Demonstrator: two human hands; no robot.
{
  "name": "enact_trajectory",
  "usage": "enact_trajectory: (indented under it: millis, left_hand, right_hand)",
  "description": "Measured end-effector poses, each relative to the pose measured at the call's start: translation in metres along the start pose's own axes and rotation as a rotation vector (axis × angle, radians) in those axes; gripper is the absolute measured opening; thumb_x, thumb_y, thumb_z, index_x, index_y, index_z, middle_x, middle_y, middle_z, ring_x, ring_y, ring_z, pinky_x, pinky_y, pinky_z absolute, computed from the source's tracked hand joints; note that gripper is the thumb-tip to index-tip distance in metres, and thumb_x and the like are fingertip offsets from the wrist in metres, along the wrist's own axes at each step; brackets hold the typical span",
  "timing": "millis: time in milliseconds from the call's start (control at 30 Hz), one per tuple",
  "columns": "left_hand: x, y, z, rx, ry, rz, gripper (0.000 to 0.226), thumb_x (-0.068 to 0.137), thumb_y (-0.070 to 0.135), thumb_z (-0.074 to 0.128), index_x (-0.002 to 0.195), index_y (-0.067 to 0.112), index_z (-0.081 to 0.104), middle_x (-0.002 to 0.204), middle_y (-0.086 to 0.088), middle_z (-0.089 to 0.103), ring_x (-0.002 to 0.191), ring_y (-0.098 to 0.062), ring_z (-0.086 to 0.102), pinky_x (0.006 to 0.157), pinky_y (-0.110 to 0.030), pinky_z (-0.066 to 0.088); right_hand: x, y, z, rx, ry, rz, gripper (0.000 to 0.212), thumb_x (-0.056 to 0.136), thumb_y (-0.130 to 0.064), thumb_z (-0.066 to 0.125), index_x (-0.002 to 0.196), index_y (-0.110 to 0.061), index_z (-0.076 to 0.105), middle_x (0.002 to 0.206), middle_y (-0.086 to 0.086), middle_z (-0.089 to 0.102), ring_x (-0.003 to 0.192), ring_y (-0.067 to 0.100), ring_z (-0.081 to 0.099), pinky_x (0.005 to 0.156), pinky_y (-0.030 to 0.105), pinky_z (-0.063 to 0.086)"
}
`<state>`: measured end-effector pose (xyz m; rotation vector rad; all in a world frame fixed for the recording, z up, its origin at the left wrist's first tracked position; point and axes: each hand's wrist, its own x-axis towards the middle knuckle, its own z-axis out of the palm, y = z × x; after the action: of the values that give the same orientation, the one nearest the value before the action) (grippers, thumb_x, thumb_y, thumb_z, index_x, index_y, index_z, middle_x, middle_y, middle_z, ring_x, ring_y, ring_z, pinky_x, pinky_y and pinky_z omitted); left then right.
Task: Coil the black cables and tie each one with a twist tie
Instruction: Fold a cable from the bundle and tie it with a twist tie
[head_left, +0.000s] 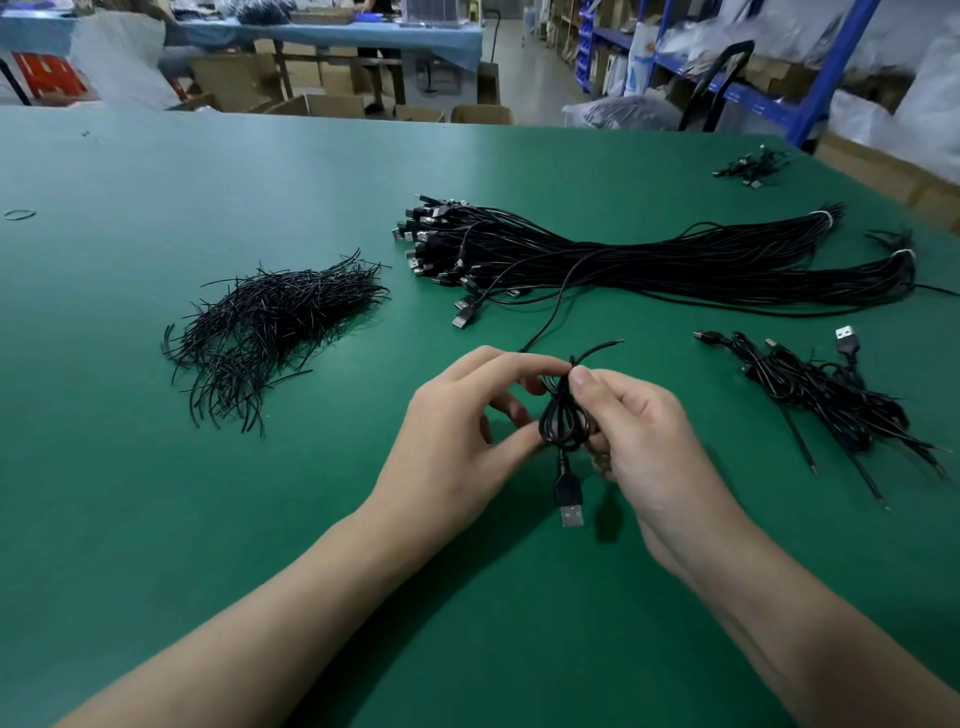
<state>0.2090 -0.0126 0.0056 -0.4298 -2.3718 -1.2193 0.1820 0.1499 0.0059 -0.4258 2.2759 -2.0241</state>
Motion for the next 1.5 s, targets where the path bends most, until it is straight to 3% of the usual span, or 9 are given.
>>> enact_trajectory:
  millis: [133, 233, 367, 533, 667, 867, 1033, 1200, 1500]
  left_hand:
    - [0.001, -0.005, -0.003, 0.065, 0.063, -0.009, 0.014, 0.085, 0.037, 0.076, 0.097, 0.029, 0.076, 0.092, 0.012, 0.064, 0.077, -0.012, 0.063, 0.063, -0.014, 0.037]
    - [0.001, -0.005, 0.0, 0.008, 0.04, -0.054, 0.015, 0.087, 0.04, 0.073, 0.085, 0.025, 0.076, 0.086, 0.011, 0.064, 0.078, -0.013, 0.061, 0.059, -0.015, 0.036]
    - [0.002, 0.0, 0.0, -0.313, -0.112, -0.18, 0.013, 0.092, 0.039, 0.065, 0.08, 0.041, 0.07, 0.075, 0.017, 0.068, 0.068, -0.005, 0.062, 0.064, -0.027, 0.047]
    - [0.002, 0.004, -0.003, -0.447, -0.167, -0.212, 0.035, 0.094, 0.045, 0.061, 0.096, 0.01, 0.066, 0.07, -0.008, 0.062, 0.065, -0.022, 0.062, 0.074, -0.059, 0.048]
    - [0.003, 0.005, -0.005, -0.467, -0.2, -0.227, 0.036, 0.1, 0.042, 0.055, 0.089, 0.008, 0.062, 0.066, -0.014, 0.058, 0.059, -0.021, 0.057, 0.057, -0.037, 0.04]
    - [0.002, 0.002, -0.003, -0.765, -0.317, -0.401, 0.036, 0.097, 0.039, 0.056, 0.076, 0.01, 0.052, 0.063, -0.005, 0.047, 0.052, -0.016, 0.044, 0.055, -0.021, 0.034]
    - [0.004, 0.0, -0.008, -0.886, -0.437, -0.549, 0.022, 0.087, 0.039, 0.064, 0.075, 0.021, 0.059, 0.062, 0.002, 0.047, 0.044, -0.01, 0.039, 0.052, -0.032, 0.012]
    - [0.004, 0.001, -0.013, -1.036, -0.505, -0.687, 0.019, 0.078, 0.036, 0.07, 0.071, 0.02, 0.063, 0.065, 0.002, 0.056, 0.043, -0.009, 0.046, 0.036, -0.016, 0.02]
    - [0.003, 0.0, -0.004, -0.584, -0.14, -0.418, 0.039, 0.095, 0.048, 0.059, 0.073, 0.016, 0.064, 0.063, -0.005, 0.061, 0.062, -0.024, 0.048, 0.048, -0.024, 0.033]
  right_hand:
    - [-0.002, -0.003, 0.003, -0.11, -0.024, -0.073, 0.055, 0.1, -0.044, 0.046, 0.089, 0.008, 0.055, 0.069, 0.017, 0.043, 0.068, 0.021, 0.035, 0.061, 0.046, 0.031]
    - [-0.006, -0.006, 0.002, -0.283, 0.021, -0.207, 0.043, 0.099, -0.043, 0.041, 0.071, -0.013, 0.051, 0.059, -0.001, 0.038, 0.057, 0.011, 0.031, 0.054, 0.039, 0.027]
    - [-0.008, -0.013, -0.001, -0.419, 0.067, -0.364, 0.043, 0.105, -0.033, 0.044, 0.062, -0.042, 0.046, 0.052, -0.011, 0.039, 0.048, 0.006, 0.031, 0.046, 0.026, 0.024]
    - [-0.007, -0.016, -0.005, -0.42, 0.044, -0.398, 0.041, 0.104, -0.031, 0.045, 0.064, -0.021, 0.04, 0.053, -0.005, 0.036, 0.05, 0.009, 0.031, 0.047, 0.03, 0.026]
    - [-0.008, -0.015, -0.007, -0.442, 0.022, -0.43, 0.043, 0.104, -0.03, 0.045, 0.066, -0.01, 0.041, 0.053, -0.003, 0.035, 0.05, 0.011, 0.03, 0.048, 0.028, 0.025]
    - [-0.008, -0.018, -0.01, -0.564, 0.006, -0.526, 0.043, 0.103, -0.031, 0.048, 0.068, -0.005, 0.048, 0.053, -0.006, 0.035, 0.049, 0.012, 0.032, 0.05, 0.025, 0.025]
    - [-0.007, -0.021, -0.01, -0.793, 0.062, -0.774, 0.036, 0.103, -0.026, 0.051, 0.07, -0.014, 0.048, 0.062, -0.01, 0.035, 0.057, 0.013, 0.031, 0.051, 0.033, 0.033]
    - [-0.007, -0.016, -0.01, -0.98, 0.147, -1.012, 0.032, 0.103, -0.023, 0.055, 0.075, -0.011, 0.064, 0.064, 0.002, 0.055, 0.056, 0.025, 0.046, 0.05, 0.036, 0.04]
    - [-0.003, -0.012, -0.01, -0.32, -0.057, -0.247, 0.046, 0.1, -0.055, 0.046, 0.079, -0.017, 0.059, 0.062, -0.001, 0.055, 0.054, 0.003, 0.047, 0.055, 0.016, 0.036]
